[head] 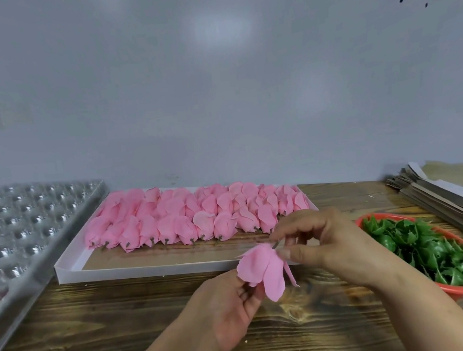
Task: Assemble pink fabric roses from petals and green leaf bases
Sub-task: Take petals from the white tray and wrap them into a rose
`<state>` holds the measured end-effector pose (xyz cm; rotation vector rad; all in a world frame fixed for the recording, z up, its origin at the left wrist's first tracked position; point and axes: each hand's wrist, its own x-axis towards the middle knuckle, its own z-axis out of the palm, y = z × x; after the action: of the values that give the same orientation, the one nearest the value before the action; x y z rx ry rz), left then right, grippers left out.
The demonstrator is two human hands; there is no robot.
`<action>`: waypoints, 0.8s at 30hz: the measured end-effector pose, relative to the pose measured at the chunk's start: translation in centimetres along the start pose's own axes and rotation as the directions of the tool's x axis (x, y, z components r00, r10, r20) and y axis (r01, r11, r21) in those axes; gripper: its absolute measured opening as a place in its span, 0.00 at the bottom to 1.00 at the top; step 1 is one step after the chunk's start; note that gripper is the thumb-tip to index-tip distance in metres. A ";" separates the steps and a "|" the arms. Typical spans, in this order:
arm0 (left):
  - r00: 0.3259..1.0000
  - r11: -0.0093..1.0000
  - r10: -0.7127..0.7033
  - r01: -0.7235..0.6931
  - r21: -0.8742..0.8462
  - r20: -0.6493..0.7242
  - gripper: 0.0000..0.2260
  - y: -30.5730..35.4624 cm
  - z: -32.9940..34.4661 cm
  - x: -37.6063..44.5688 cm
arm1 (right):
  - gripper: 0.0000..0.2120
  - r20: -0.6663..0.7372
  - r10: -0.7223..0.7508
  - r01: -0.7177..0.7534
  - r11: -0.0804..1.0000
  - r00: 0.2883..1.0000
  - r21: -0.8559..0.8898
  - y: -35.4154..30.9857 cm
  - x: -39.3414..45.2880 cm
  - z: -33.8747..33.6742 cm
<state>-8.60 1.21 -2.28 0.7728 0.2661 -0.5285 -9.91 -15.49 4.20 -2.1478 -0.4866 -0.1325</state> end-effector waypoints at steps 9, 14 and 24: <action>0.994 0.993 -0.076 0.069 0.096 0.081 0.14 -0.2 -0.8 0.5 | 0.11 0.137 0.012 -0.003 0.998 0.991 -0.059 0.0 -0.1 0.6; 0.992 0.975 -0.064 0.039 0.218 0.107 0.12 0.2 -0.6 0.0 | 0.09 0.118 0.094 -0.087 0.994 0.989 -0.063 -0.1 -0.1 0.8; 0.781 0.322 0.323 -0.622 0.714 0.534 0.55 -0.5 0.7 -1.3 | 0.16 0.076 0.071 -0.055 0.979 0.995 -0.195 -0.4 0.3 2.5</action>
<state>-9.95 0.84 -1.59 1.7058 -0.6140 -0.1413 -9.96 -13.15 3.07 -2.3640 -0.4684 -0.0578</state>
